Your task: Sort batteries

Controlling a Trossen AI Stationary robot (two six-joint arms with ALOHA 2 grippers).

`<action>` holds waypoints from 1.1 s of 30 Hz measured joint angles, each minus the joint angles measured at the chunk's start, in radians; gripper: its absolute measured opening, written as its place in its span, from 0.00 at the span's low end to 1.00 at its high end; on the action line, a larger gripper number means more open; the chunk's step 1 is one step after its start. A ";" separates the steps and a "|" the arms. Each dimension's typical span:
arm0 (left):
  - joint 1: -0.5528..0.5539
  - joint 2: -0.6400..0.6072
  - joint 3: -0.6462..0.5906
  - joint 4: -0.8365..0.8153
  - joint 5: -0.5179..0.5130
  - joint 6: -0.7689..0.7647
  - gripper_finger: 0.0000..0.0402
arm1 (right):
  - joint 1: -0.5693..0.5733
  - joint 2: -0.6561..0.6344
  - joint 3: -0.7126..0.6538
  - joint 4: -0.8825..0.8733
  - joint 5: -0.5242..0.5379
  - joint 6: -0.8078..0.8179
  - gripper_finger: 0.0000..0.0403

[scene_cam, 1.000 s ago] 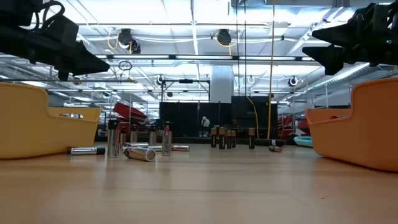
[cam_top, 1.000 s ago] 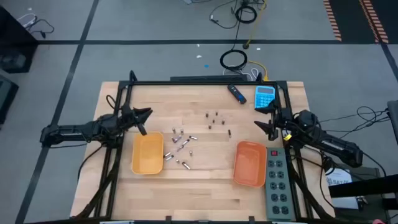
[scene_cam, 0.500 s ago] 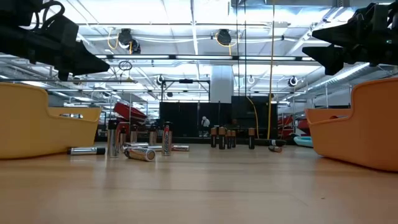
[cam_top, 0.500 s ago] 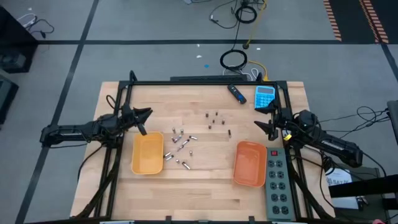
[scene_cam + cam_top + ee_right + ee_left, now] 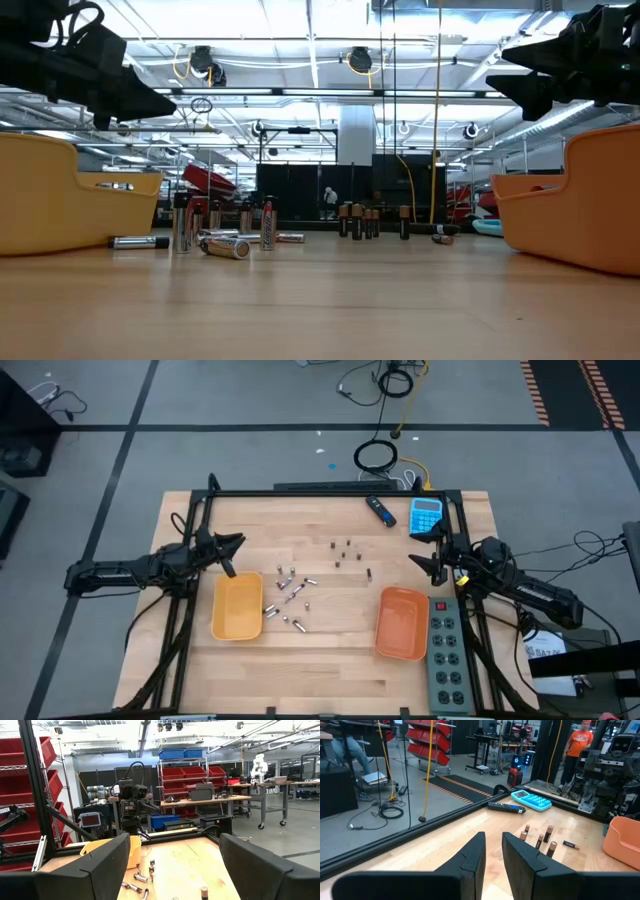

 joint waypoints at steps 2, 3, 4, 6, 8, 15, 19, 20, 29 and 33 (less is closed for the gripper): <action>0.000 0.000 0.000 0.000 0.000 0.000 0.19 | 0.000 0.000 0.000 0.000 0.000 0.000 0.74; 0.000 0.000 0.000 0.000 0.000 0.000 0.19 | 0.000 0.000 0.000 0.000 0.000 0.000 0.74; 0.000 0.000 0.000 0.000 0.000 0.000 0.19 | 0.000 0.000 0.000 0.000 0.000 0.000 0.74; 0.000 0.000 0.000 0.000 0.000 0.000 0.19 | 0.000 0.000 0.000 0.000 0.000 0.000 0.74; 0.000 0.000 0.000 0.000 0.000 0.000 0.19 | 0.000 0.000 0.000 0.000 0.000 0.000 0.74; 0.000 0.000 0.000 0.000 0.000 0.000 0.19 | 0.000 0.000 0.000 0.000 0.000 0.000 0.74; 0.000 0.000 0.000 0.000 0.000 0.000 0.19 | 0.000 0.000 0.000 0.000 0.000 0.000 0.74; 0.000 0.000 0.000 0.000 0.000 0.000 0.19 | 0.000 0.000 0.000 0.000 0.000 0.000 0.74; 0.000 0.000 0.000 0.000 0.000 0.000 0.19 | 0.000 0.000 0.000 0.099 0.003 0.060 0.74; 0.000 0.000 0.000 0.000 0.000 0.000 0.19 | 0.000 0.000 0.000 0.116 0.004 0.158 0.74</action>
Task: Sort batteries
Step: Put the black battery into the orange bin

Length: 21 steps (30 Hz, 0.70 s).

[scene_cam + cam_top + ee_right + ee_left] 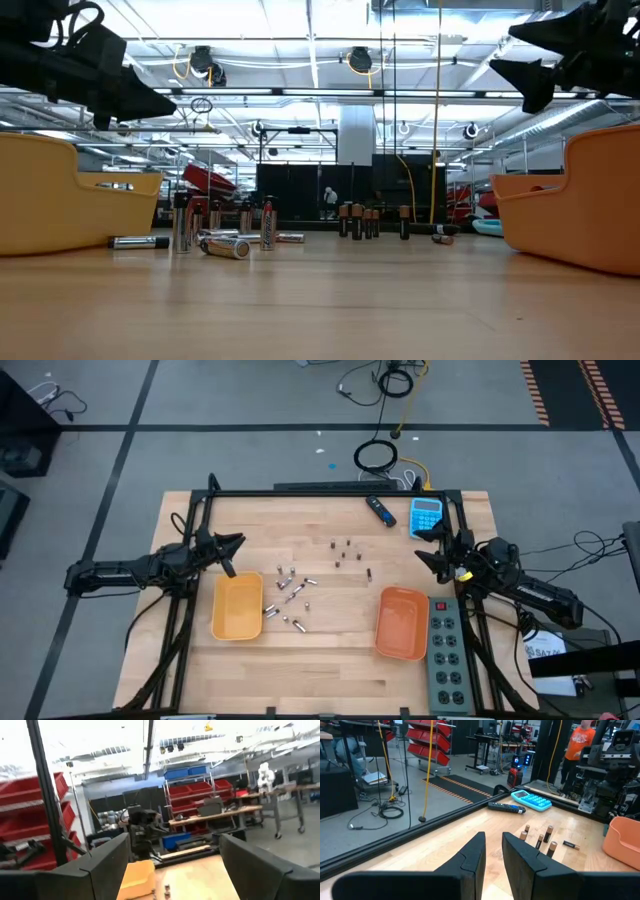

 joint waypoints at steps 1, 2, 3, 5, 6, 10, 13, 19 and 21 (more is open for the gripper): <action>0.000 0.000 0.000 0.000 0.000 0.000 0.19 | 0.000 0.000 0.000 -0.001 0.000 0.021 0.74; 0.000 0.000 0.000 0.000 0.000 0.000 0.19 | 0.000 0.000 0.000 0.000 0.000 0.039 0.74; 0.000 0.000 0.000 0.000 0.000 0.000 0.19 | 0.000 0.000 0.000 0.003 0.004 0.046 0.74; 0.000 0.000 0.000 0.000 0.000 0.000 0.19 | 0.000 0.000 0.000 0.014 0.056 0.045 0.74; 0.000 0.000 0.000 0.000 0.000 0.000 0.19 | 0.000 0.000 0.000 0.015 0.083 0.045 0.74; 0.000 0.000 0.000 0.000 0.000 0.000 0.19 | 0.000 0.000 0.000 0.013 0.107 0.065 0.74; 0.000 0.000 0.000 0.000 0.000 0.000 0.19 | 0.000 0.000 0.000 0.008 0.109 0.071 0.74; 0.000 0.000 0.000 -0.003 0.000 0.000 0.19 | 0.000 0.001 0.000 -0.009 0.103 0.078 0.74; 0.000 0.000 0.000 -0.003 0.000 0.000 0.19 | 0.000 0.001 0.000 0.001 0.102 0.056 0.74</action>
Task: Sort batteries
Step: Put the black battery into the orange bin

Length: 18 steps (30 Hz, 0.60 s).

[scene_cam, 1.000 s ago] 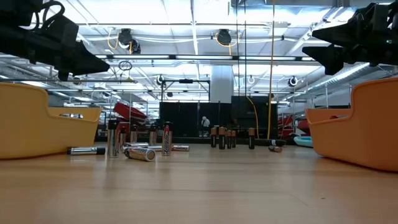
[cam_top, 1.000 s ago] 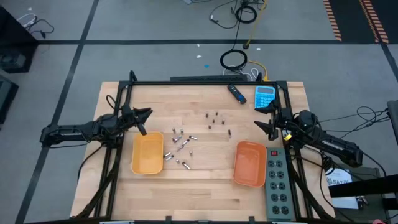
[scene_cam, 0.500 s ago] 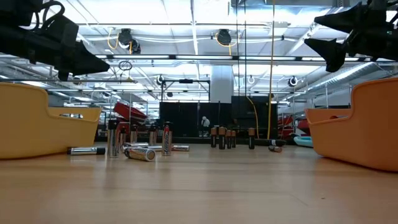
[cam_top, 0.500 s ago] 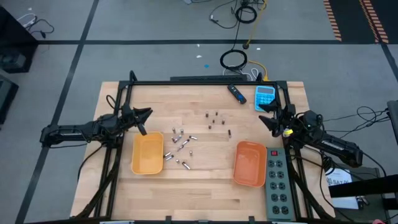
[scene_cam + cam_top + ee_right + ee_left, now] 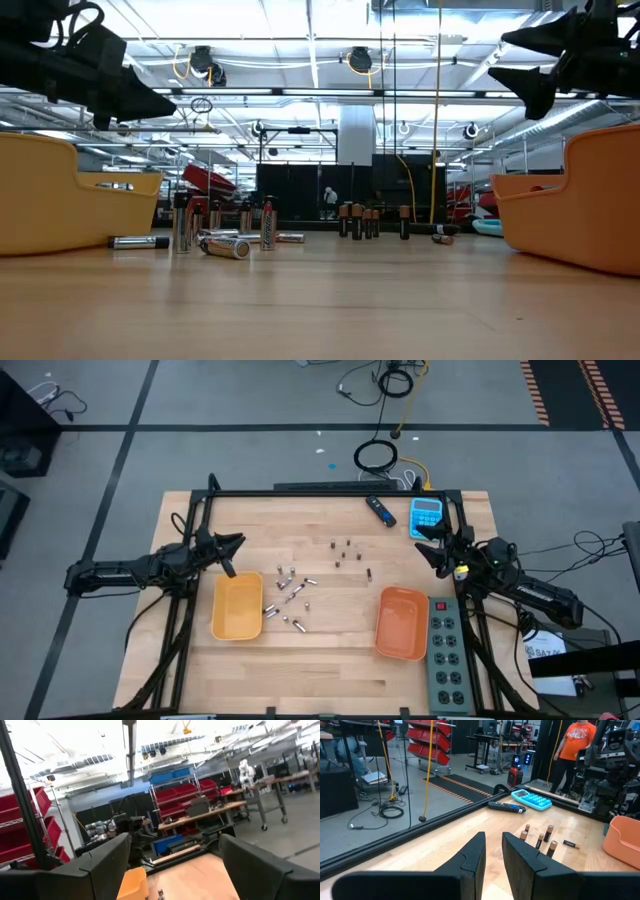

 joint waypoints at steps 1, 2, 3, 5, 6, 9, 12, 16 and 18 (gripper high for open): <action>0.000 0.000 0.000 -0.002 0.000 0.000 0.19 | 0.000 0.000 0.000 0.010 0.000 -0.015 0.74; 0.000 0.000 0.000 -0.003 0.000 0.000 0.19 | 0.000 0.000 0.000 0.022 0.000 -0.033 0.74; 0.000 0.000 0.000 -0.003 0.000 0.000 0.19 | 0.000 0.000 0.000 0.039 0.000 -0.054 0.74; 0.000 0.000 0.000 -0.003 0.000 0.000 0.19 | 0.000 0.000 0.000 0.079 0.000 -0.089 0.74; 0.000 0.000 0.000 -0.003 0.000 0.000 0.19 | 0.000 0.000 0.000 0.111 0.000 -0.094 0.74; 0.000 0.000 0.000 -0.004 0.000 0.000 0.19 | 0.000 -0.001 0.000 0.191 0.000 -0.086 0.74; 0.000 0.000 0.000 -0.004 0.000 0.000 0.19 | 0.000 0.000 0.000 0.218 -0.004 -0.067 0.74; 0.000 0.000 0.000 -0.004 0.000 0.000 0.19 | 0.000 0.000 0.000 0.217 -0.047 -0.030 0.74; 0.000 0.000 0.000 -0.004 0.000 0.000 0.19 | 0.000 0.000 0.000 0.221 -0.107 -0.013 0.74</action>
